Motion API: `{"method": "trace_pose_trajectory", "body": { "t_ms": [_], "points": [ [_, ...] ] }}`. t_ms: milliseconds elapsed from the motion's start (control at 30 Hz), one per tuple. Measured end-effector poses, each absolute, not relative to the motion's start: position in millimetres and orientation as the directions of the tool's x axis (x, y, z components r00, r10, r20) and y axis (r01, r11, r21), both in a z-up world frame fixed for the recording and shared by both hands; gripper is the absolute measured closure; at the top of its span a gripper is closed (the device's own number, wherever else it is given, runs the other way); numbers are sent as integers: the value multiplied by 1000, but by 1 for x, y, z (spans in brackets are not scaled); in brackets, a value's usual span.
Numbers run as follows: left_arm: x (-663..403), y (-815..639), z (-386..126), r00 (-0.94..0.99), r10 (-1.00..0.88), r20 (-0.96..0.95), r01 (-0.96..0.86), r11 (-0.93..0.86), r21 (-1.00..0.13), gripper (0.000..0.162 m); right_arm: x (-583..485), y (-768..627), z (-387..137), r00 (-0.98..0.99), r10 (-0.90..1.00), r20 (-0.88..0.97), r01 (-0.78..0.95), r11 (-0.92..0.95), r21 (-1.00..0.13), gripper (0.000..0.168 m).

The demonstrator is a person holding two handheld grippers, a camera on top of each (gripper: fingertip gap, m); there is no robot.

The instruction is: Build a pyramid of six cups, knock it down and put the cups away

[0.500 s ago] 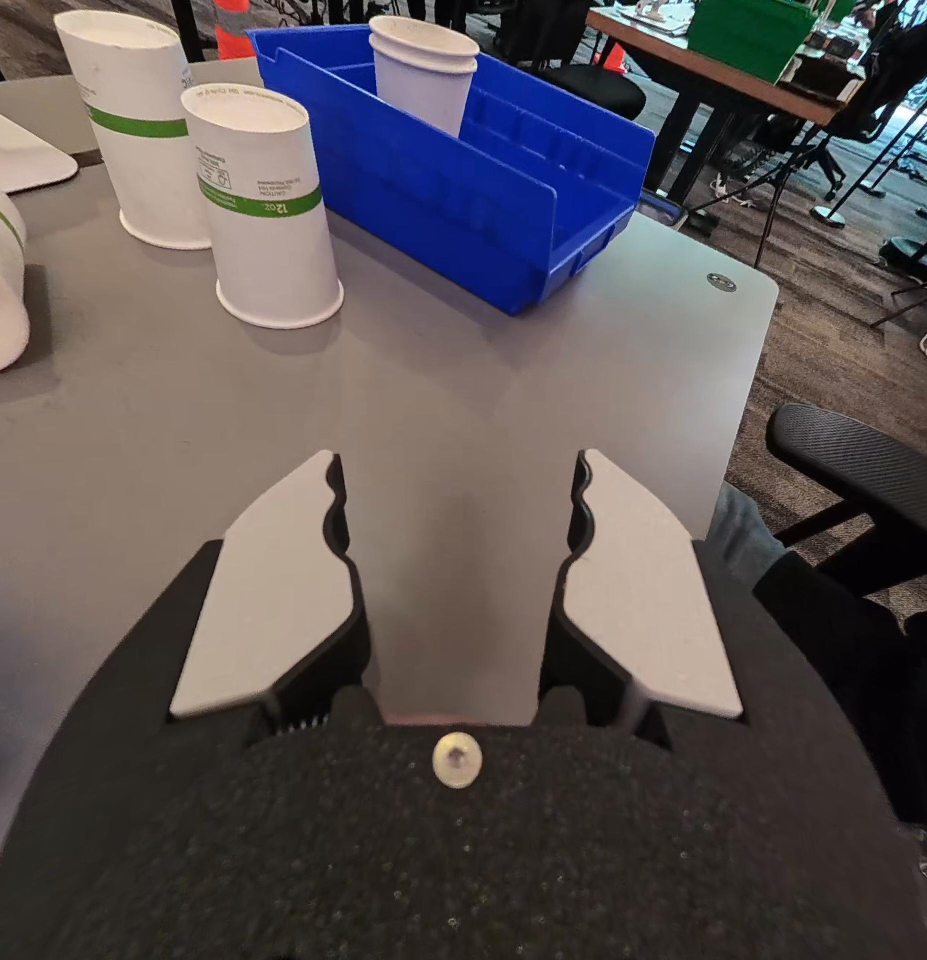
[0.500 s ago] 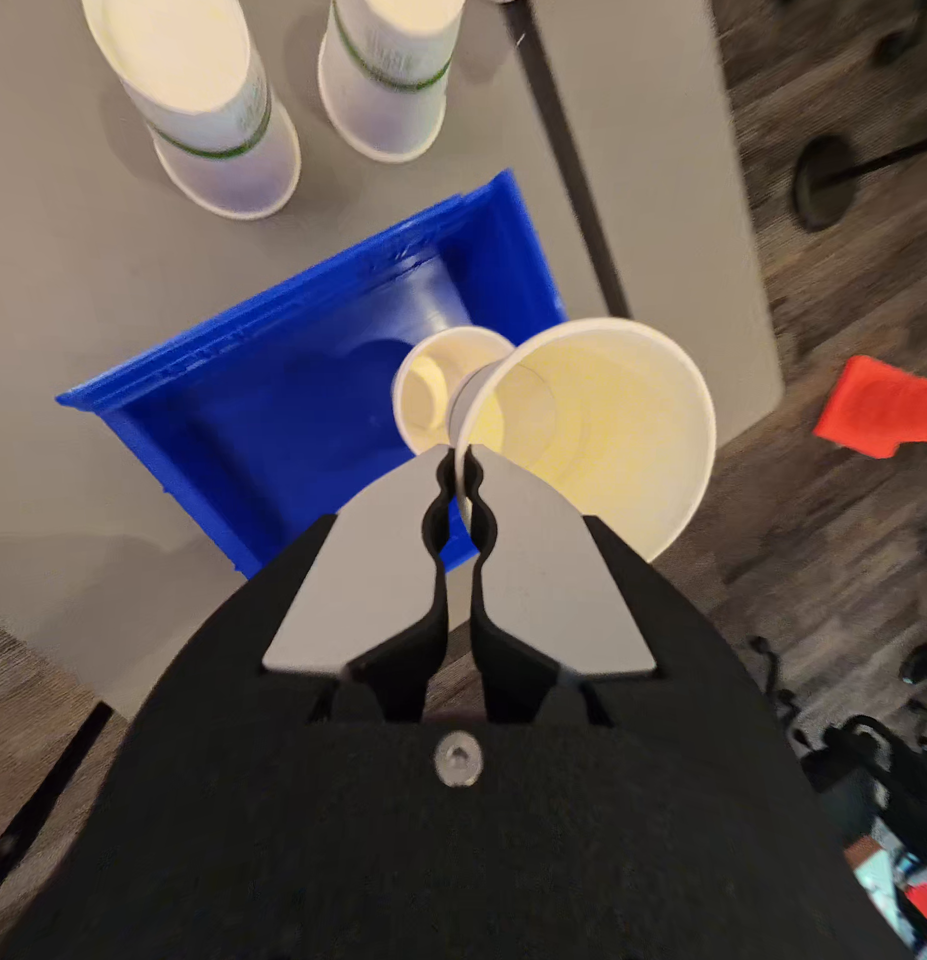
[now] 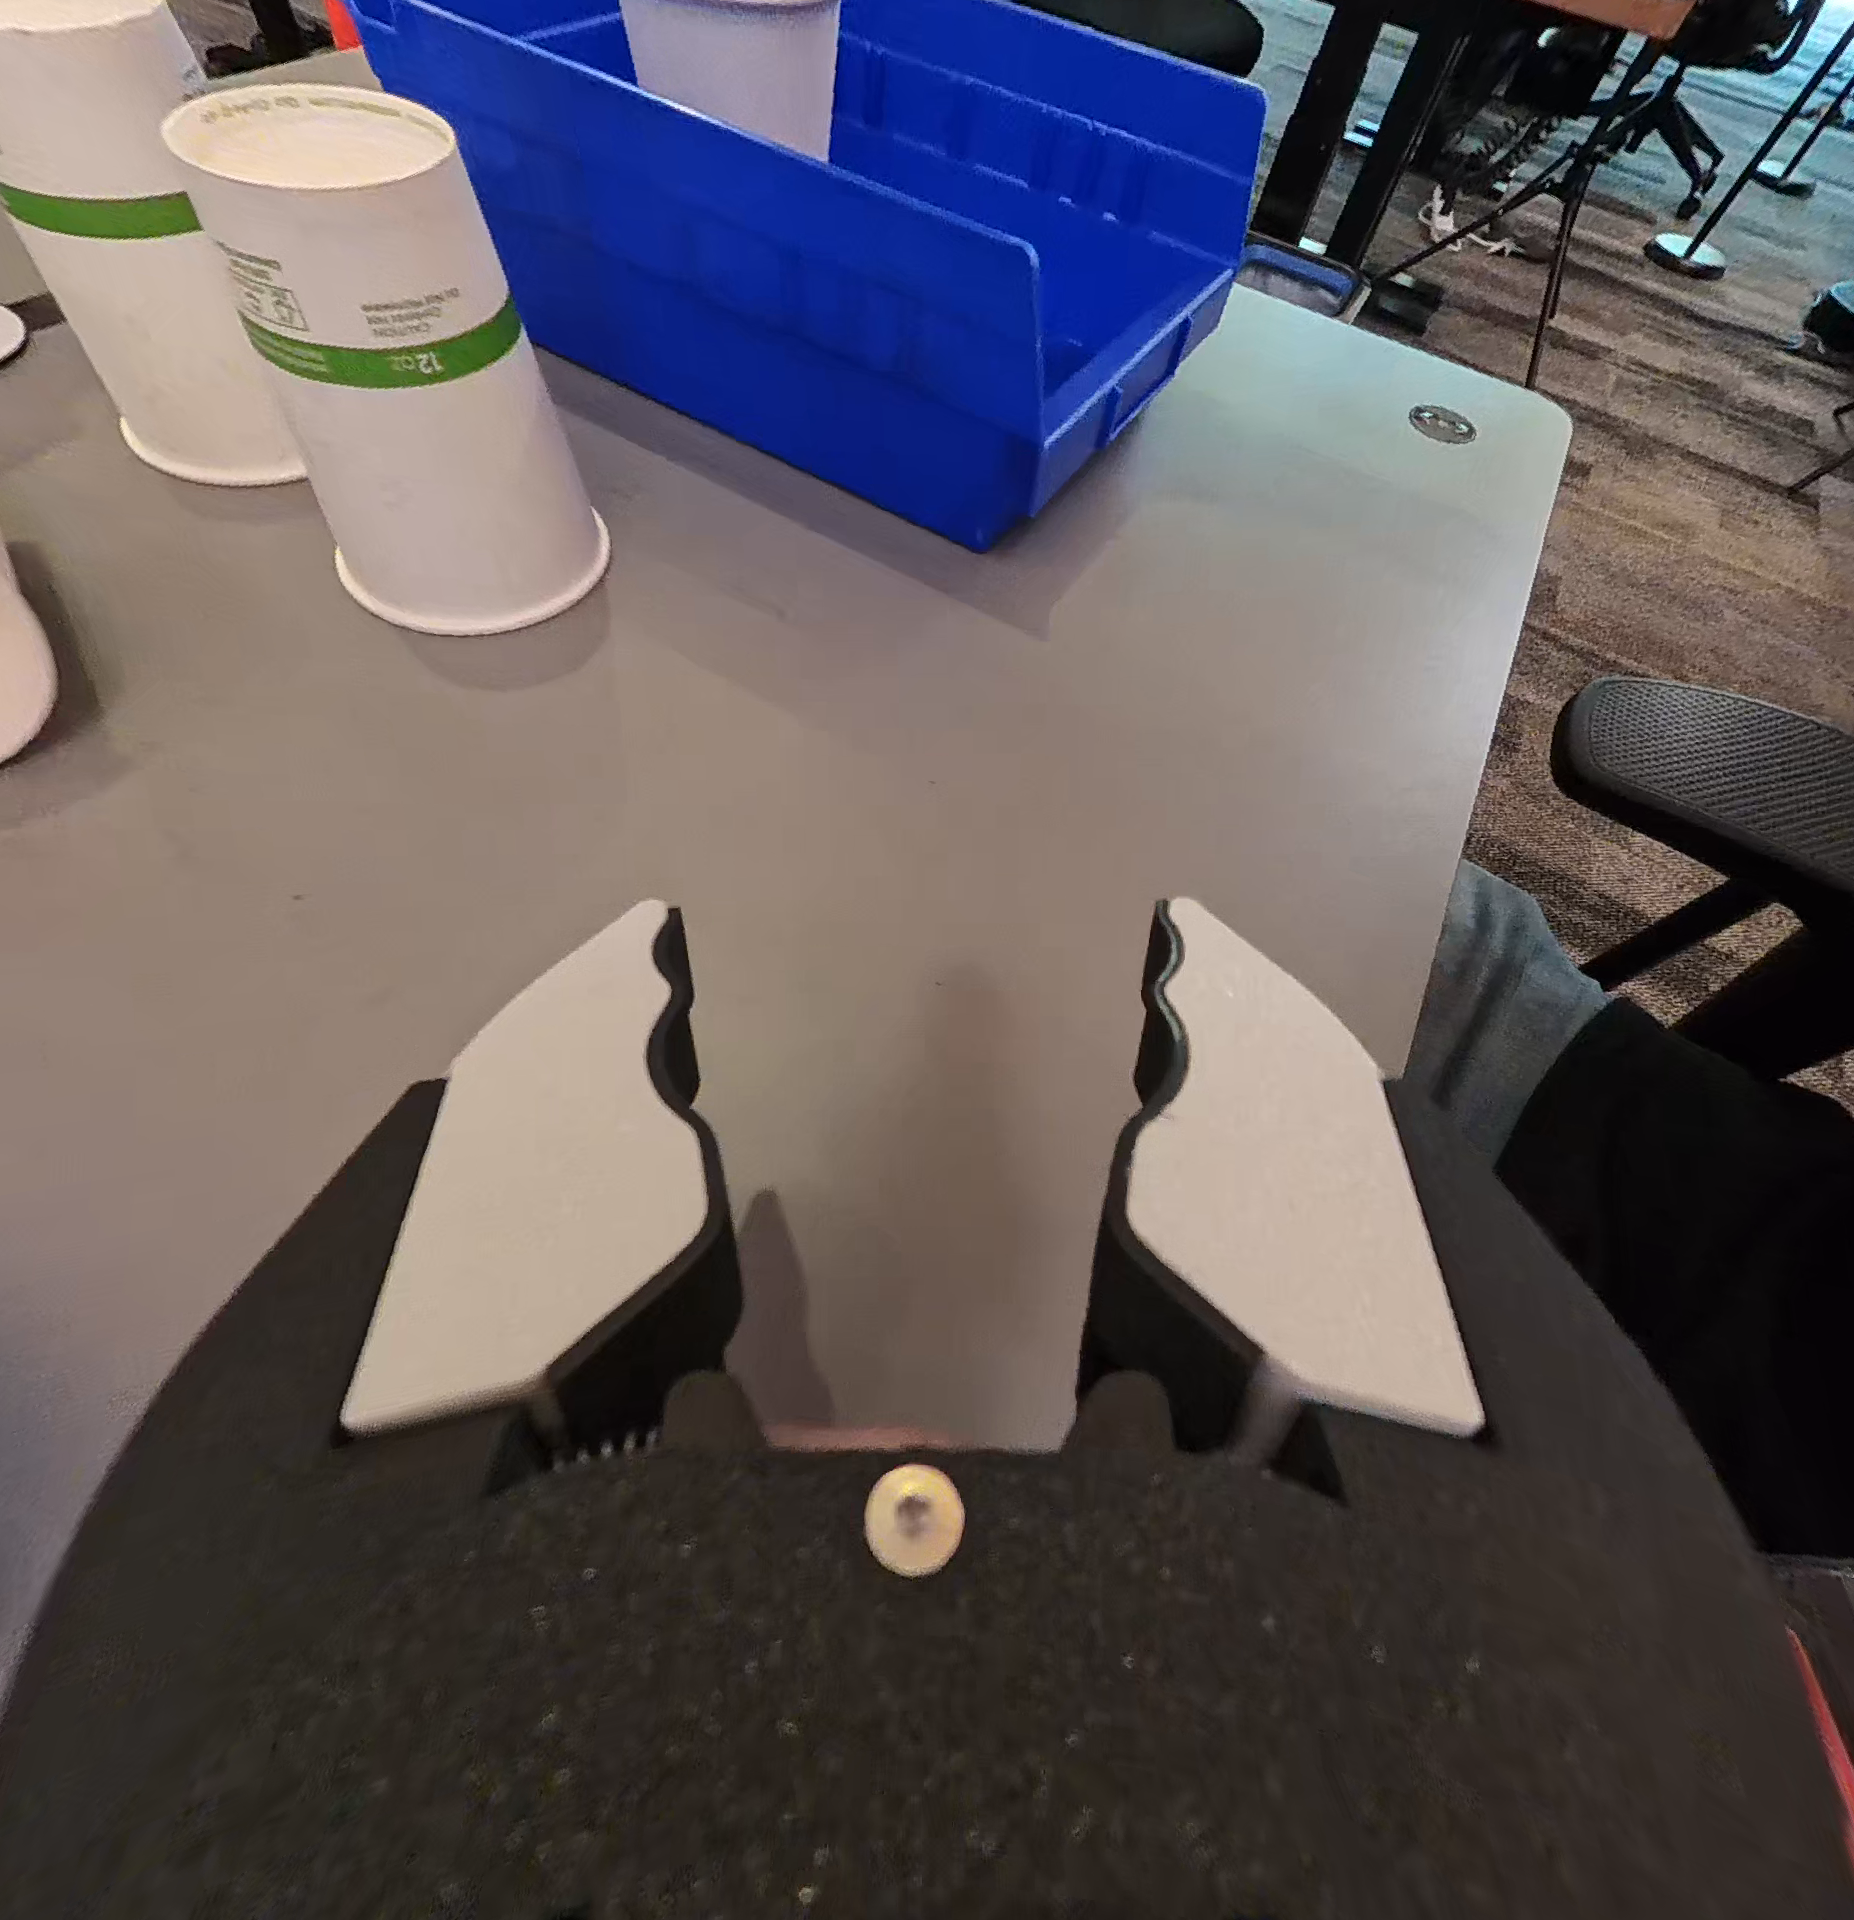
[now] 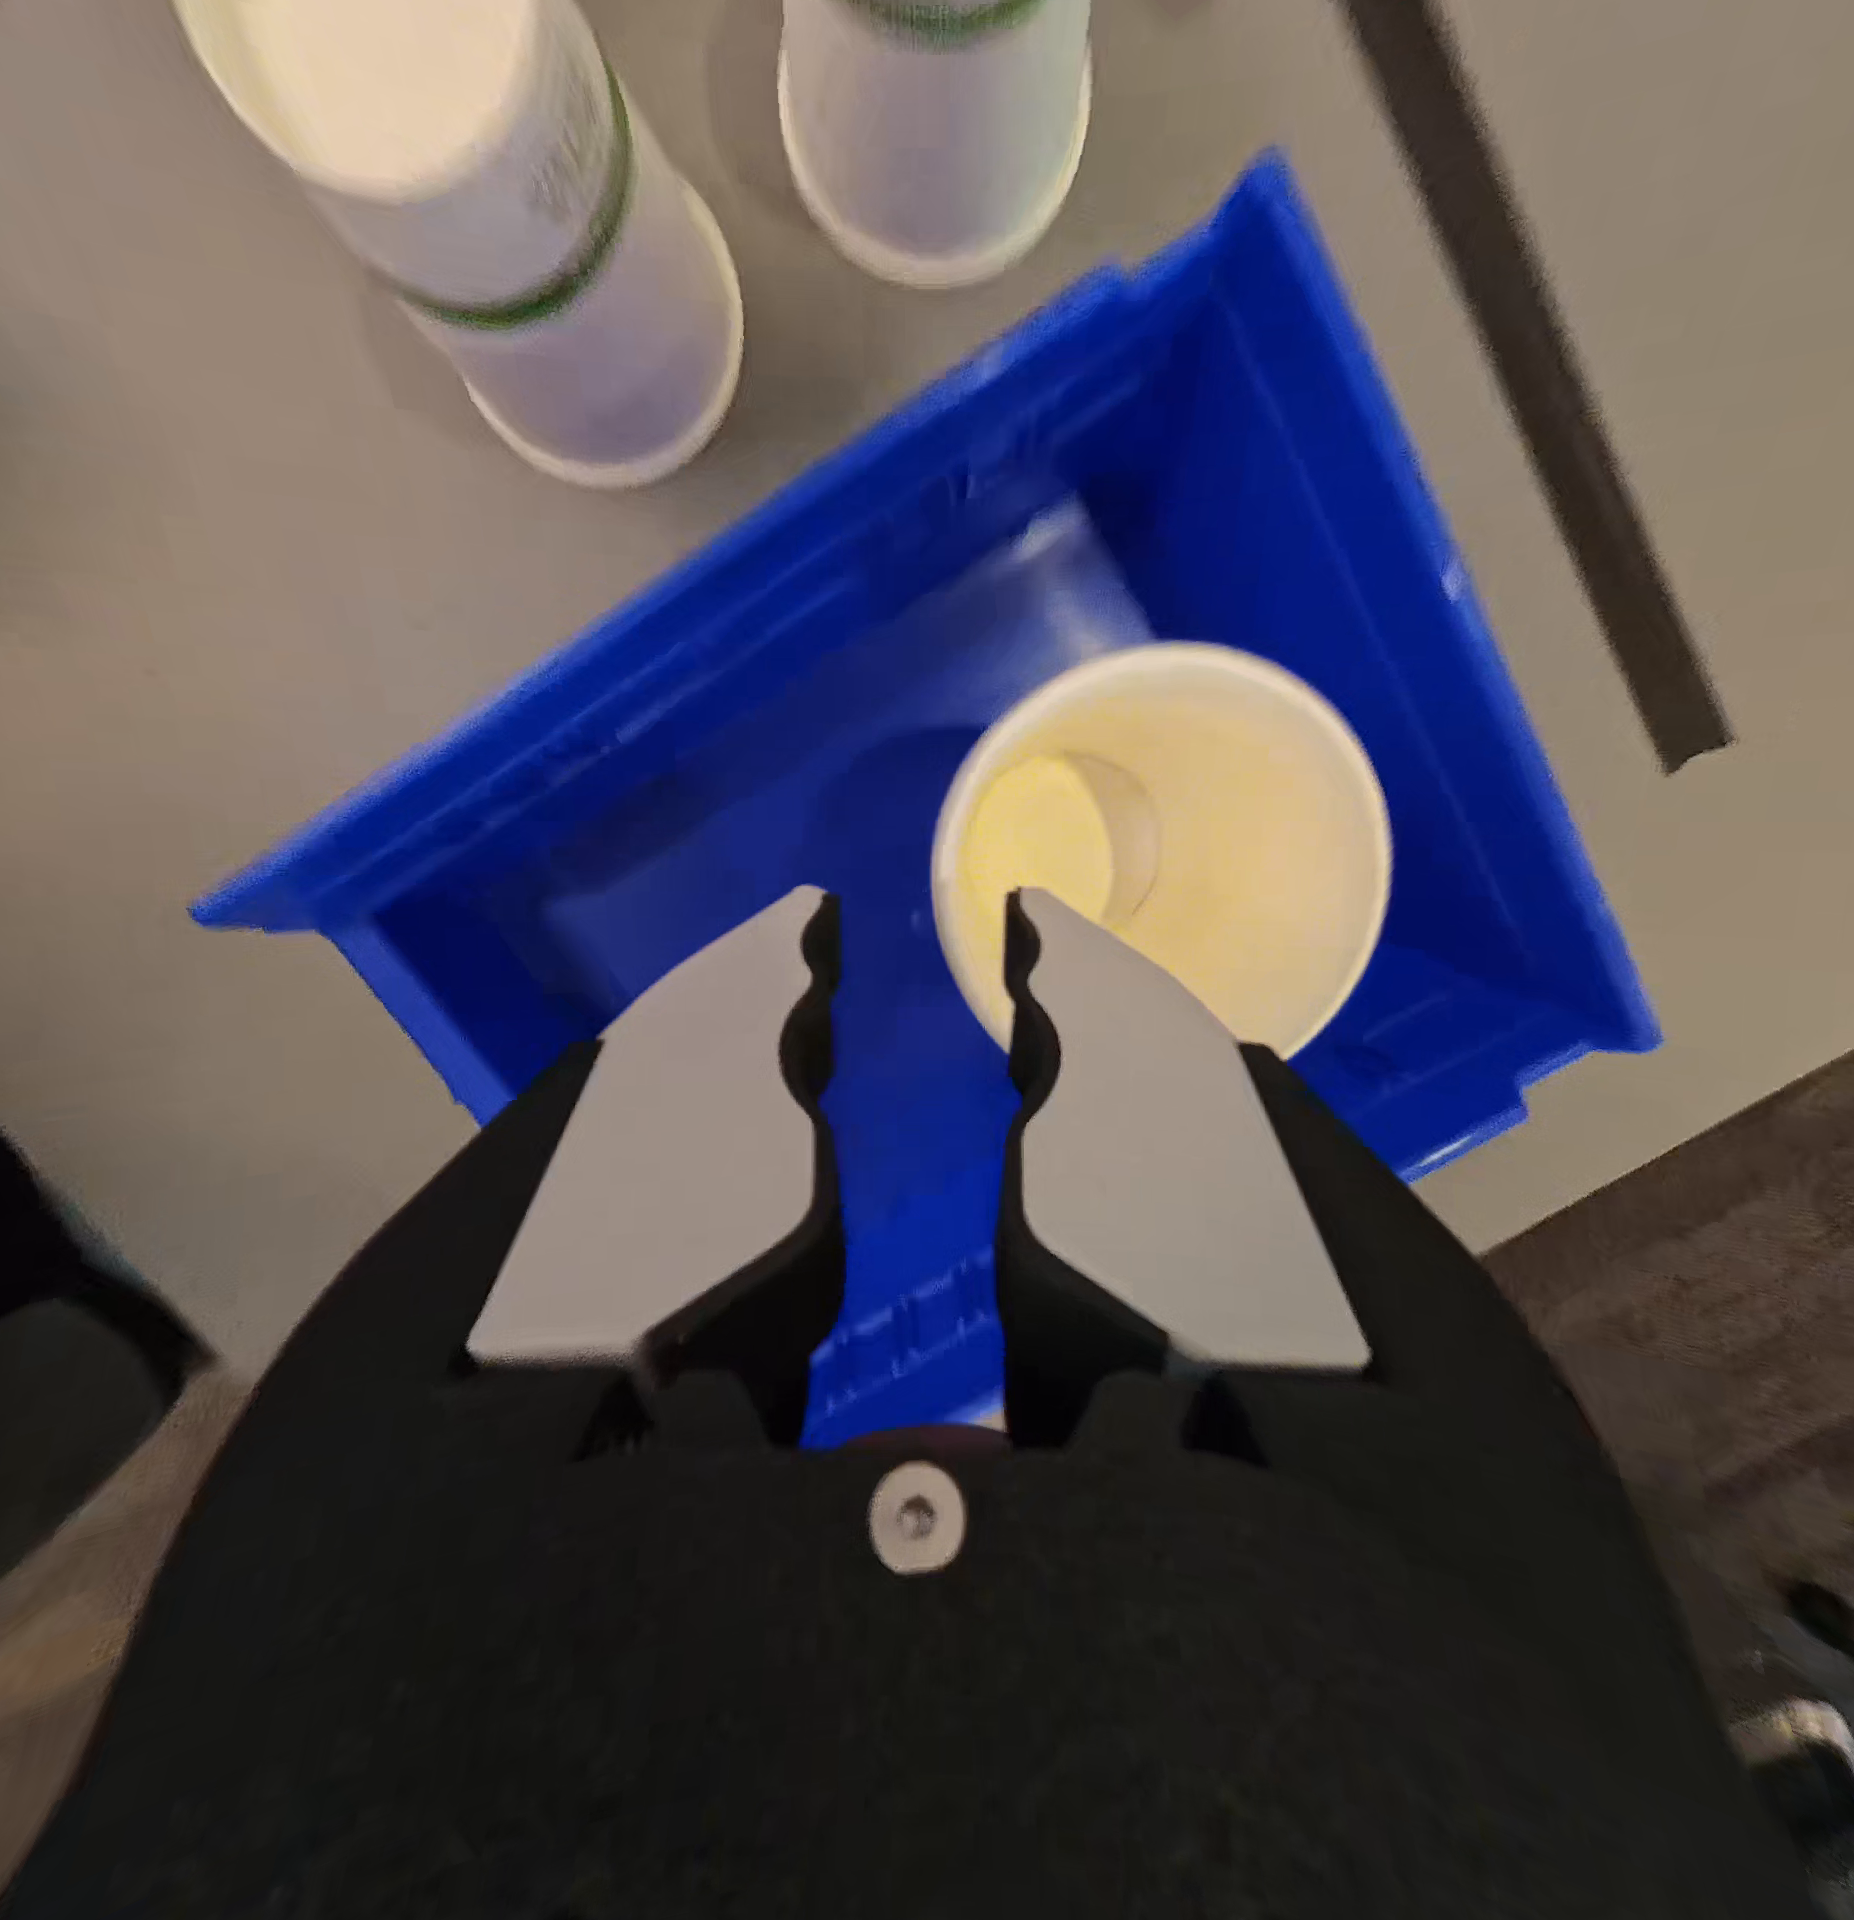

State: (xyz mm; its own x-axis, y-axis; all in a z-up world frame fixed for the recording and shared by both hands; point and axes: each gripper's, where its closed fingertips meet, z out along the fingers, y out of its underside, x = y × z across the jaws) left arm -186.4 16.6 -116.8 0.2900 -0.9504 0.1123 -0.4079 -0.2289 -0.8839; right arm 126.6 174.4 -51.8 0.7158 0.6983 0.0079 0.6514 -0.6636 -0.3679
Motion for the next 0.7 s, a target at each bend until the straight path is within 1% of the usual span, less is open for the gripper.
{"method": "trace_pose_trajectory", "body": {
  "t_ms": [100,167,200,233,267,333,400,433,467,533,600,700],
  "points": [
    [-186,16,-120,282,-951,127,-409,-238,-881,80,89,169,-12,735,676,54,545,-540,-641,129],
    [-186,16,-122,279,-951,133,-412,-243,-878,80,44,150,17,740,672,32,388,-388,-836,126],
    [-185,17,-122,280,-950,137,-409,-247,-879,80,19,133,24,730,683,2,302,-320,-898,124],
    [-185,17,-122,281,-948,145,-400,-254,-880,80,-7,116,26,715,698,-35,211,-264,-941,126],
    [-184,17,-123,281,-947,158,-396,-264,-880,80,-32,100,22,694,716,-76,131,-229,-965,125],
    [-183,17,-124,286,-943,168,-395,-276,-876,80,-74,75,-4,679,725,-118,61,-216,-975,125],
    [-183,19,-123,300,-942,152,-391,-267,-881,81,-99,65,-35,729,679,-88,70,-202,-977,125],
    [-184,19,-122,304,-941,145,-393,-263,-881,82,-108,65,-49,759,648,-67,86,-202,-976,122],
    [-185,19,-121,307,-941,139,-395,-259,-882,82,-115,65,-65,779,627,-20,147,-215,-966,119],
    [-186,19,-119,317,-941,120,-397,-247,-884,83,-113,75,-91,840,526,135,291,-225,-930,112],
    [-190,22,-120,348,-933,92,-407,-239,-881,84,-116,85,-104,861,463,212,357,-251,-900,112],
    [-195,22,-119,370,-926,74,-404,-232,-885,85,-124,113,-107,849,436,298,450,-302,-840,116]
  ]
}}
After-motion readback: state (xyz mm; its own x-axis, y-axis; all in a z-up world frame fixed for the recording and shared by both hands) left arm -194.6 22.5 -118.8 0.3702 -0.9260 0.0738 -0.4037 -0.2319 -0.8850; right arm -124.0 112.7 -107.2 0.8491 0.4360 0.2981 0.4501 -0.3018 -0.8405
